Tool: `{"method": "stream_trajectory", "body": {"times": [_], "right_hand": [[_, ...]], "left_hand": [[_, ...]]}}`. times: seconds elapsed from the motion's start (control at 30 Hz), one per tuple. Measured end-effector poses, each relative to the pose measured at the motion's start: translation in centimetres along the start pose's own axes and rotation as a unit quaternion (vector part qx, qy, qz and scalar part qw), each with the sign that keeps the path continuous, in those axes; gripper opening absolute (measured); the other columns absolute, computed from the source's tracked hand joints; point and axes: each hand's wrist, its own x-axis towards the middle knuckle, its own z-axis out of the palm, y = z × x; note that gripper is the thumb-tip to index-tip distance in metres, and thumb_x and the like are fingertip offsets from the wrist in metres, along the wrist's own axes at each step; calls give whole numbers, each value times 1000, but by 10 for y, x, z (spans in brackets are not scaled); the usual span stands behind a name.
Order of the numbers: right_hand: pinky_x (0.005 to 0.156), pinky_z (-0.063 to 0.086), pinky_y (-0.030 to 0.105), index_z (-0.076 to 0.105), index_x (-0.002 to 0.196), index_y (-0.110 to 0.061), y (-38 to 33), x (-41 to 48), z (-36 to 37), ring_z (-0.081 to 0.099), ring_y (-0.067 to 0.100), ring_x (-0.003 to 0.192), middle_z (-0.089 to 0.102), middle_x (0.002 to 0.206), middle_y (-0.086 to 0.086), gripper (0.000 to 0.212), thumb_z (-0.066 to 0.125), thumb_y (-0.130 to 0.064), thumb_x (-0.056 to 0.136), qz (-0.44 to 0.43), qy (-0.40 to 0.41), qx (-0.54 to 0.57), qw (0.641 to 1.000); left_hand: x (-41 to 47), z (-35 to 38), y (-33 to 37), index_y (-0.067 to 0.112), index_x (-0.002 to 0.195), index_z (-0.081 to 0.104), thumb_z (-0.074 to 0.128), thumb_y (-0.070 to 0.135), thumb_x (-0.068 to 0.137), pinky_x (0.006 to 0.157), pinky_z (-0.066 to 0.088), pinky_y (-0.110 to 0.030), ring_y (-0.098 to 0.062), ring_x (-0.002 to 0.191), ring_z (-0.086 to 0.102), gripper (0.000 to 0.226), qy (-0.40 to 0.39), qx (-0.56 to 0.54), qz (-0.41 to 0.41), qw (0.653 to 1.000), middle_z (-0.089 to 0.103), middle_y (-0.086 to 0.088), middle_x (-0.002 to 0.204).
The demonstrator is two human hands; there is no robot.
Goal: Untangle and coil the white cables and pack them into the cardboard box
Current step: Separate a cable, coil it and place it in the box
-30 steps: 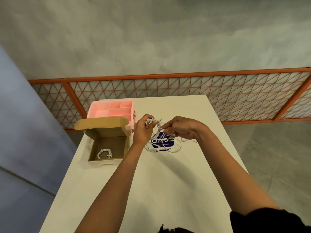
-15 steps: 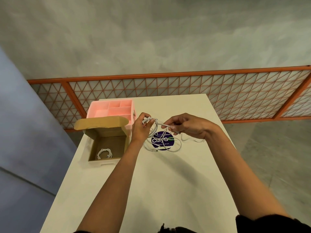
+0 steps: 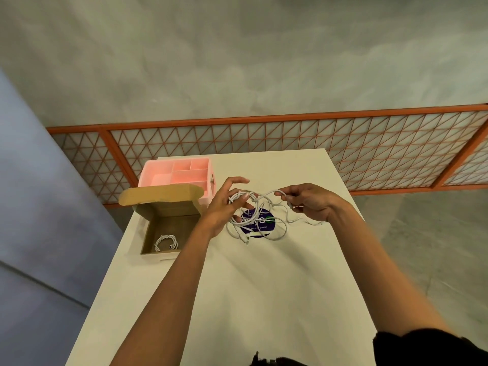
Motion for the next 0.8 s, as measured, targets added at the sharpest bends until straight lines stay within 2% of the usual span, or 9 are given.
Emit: {"method": "stream_trajectory", "body": {"times": [0.07, 0.13, 0.27, 0.37, 0.43, 0.57, 0.67, 0.73, 0.8], "right_hand": [[62, 32, 21, 65, 92, -11, 3, 3, -1, 36, 10, 66, 49, 78, 2, 29, 42, 7, 96, -4, 7, 18, 1000], [62, 32, 21, 65, 88, -12, 6, 5, 0, 36, 11, 66, 47, 77, 2, 30, 42, 7, 96, -5, 13, 27, 1000], [65, 37, 21, 62, 88, -13, 9, 3, 5, 41, 11, 69, 54, 81, 2, 27, 43, 5, 96, -12, 20, 34, 999], [74, 47, 23, 63, 98, -10, 12, -3, 7, 50, 11, 76, 58, 91, 3, 8, 57, -10, 93, -50, 20, -6, 999], [73, 54, 26, 66, 100, -6, 14, -3, 8, 56, 12, 77, 62, 90, 3, 16, 64, -17, 90, -112, 64, -48, 991], [62, 40, 4, 74, 92, -9, 16, 3, 11, 55, 8, 68, 66, 81, -2, 11, 70, -17, 85, -205, 202, -222, 932], [64, 45, 11, 73, 90, -9, 20, 9, 15, 59, 17, 66, 67, 75, 4, 9, 67, -14, 87, -216, 224, -229, 922], [70, 54, 24, 69, 90, -7, 21, 11, 21, 64, 19, 65, 67, 71, 5, 6, 64, -11, 89, -208, 223, -175, 936], [72, 58, 29, 65, 90, -6, 21, 12, 29, 66, 21, 63, 67, 70, 8, 3, 62, -7, 90, -198, 210, -89, 953]], "left_hand": [[-2, 0, 4, 21, 122, 58, 63, 9, 89, 45, 45, -19, -6, 84, 67, 35, -34, 1, 6, 999, 61, 2, 111], [-1, 2, 6, 17, 111, 65, 67, 3, 84, 45, 47, -19, -5, 82, 67, 30, -44, 6, 4, 999, 65, 4, 106], [5, 6, 6, 13, 92, 69, 71, 5, 82, 43, 47, -20, -14, 80, 66, 13, 1, 49, 34, 998, 67, -2, 99], [8, 6, 6, 11, 88, 68, 71, 6, 82, 48, 54, -24, -18, 80, 66, 8, 37, 61, 43, 997, 64, -7, 97], [9, 7, 6, 9, 87, 67, 70, 4, 82, 54, 57, -27, -16, 77, 65, 7, 43, 61, 52, 996, 64, -8, 94], [9, 8, 5, 9, 85, 66, 72, 4, 80, 62, 60, -32, -12, 74, 68, 9, 38, 65, 62, 995, 67, -3, 85], [9, 12, 7, 12, 83, 65, 72, 6, 80, 67, 59, -33, -14, 77, 68, 9, 29, 56, 71, 995, 67, -4, 85], [9, 15, 9, 13, 82, 64, 72, 7, 81, 71, 58, -29, -12, 78, 66, 10, 25, 52, 82, 995, 68, -4, 84], [11, 18, 11, 16, 81, 64, 73, 8, 81, 77, 54, -26, -11, 81, 64, 12, 26, 58, 99, 993, 67, -3, 85]]}}
